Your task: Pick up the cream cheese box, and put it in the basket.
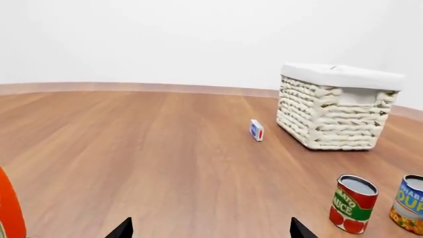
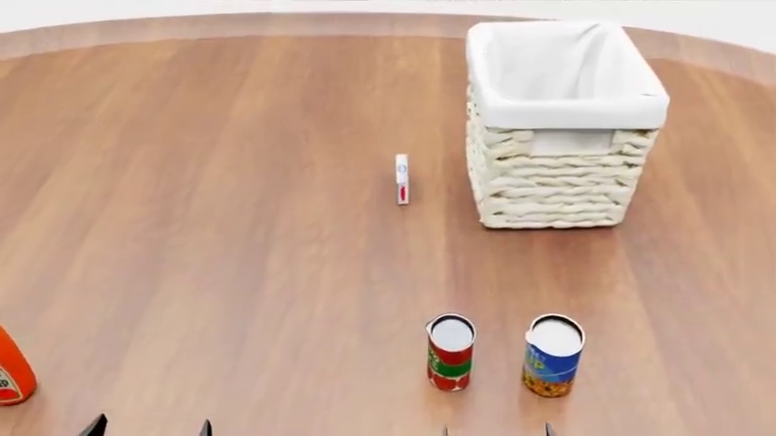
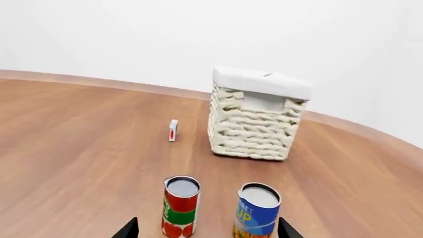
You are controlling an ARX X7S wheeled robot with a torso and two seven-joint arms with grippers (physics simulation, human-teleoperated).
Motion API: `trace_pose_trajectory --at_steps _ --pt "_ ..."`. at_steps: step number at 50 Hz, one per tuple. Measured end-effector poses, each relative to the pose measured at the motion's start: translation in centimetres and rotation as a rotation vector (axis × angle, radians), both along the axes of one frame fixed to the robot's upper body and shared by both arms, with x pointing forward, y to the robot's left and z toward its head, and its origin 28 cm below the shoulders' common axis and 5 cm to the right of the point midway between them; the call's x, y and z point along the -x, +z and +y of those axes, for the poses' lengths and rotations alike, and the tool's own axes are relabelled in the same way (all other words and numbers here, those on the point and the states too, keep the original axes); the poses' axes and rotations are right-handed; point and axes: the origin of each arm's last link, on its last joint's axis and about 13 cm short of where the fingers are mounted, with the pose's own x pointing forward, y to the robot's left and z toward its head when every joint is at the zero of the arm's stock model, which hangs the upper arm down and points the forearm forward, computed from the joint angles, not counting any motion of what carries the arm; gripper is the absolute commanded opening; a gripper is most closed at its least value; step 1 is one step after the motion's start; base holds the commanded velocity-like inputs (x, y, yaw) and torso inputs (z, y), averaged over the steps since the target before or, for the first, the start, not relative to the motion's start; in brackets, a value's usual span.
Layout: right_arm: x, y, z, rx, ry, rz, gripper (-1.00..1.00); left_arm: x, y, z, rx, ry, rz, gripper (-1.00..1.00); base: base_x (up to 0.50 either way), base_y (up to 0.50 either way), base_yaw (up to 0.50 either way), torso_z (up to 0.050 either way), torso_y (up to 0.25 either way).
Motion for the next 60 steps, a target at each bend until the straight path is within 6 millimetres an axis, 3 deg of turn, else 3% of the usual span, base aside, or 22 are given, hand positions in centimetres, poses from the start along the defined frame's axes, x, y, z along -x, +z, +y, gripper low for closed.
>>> trace_pose_trajectory --at_steps 60 --pt "0.20 -0.26 0.44 0.031 0.037 -0.005 1.00 -0.55 -0.48 0.92 0.016 0.034 0.013 1.00 0.33 -0.22 0.00 0.000 0.000"
